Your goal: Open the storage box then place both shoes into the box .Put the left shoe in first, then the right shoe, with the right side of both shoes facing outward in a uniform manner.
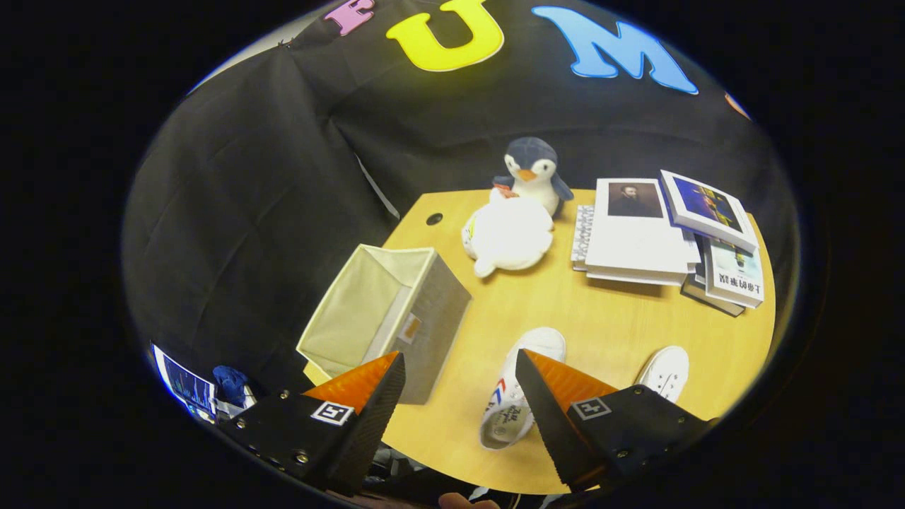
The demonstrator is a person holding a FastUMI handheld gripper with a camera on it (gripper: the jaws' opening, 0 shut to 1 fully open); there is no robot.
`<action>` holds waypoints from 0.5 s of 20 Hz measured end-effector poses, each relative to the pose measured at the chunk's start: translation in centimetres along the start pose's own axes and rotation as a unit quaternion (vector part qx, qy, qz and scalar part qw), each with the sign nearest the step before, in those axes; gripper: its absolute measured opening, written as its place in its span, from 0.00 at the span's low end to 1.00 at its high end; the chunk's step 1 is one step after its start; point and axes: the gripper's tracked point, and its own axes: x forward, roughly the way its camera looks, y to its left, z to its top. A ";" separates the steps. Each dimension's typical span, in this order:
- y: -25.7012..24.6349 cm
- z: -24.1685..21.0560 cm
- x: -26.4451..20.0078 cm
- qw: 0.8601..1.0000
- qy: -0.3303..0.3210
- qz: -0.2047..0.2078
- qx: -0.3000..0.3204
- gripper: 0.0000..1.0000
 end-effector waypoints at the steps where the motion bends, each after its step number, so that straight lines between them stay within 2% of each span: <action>1: -1.0 -1.1 0.8 1.000 0.012 -0.006 0.005 0.96; 10: -7.3 -9.2 5.1 0.991 0.118 -0.055 0.034 0.96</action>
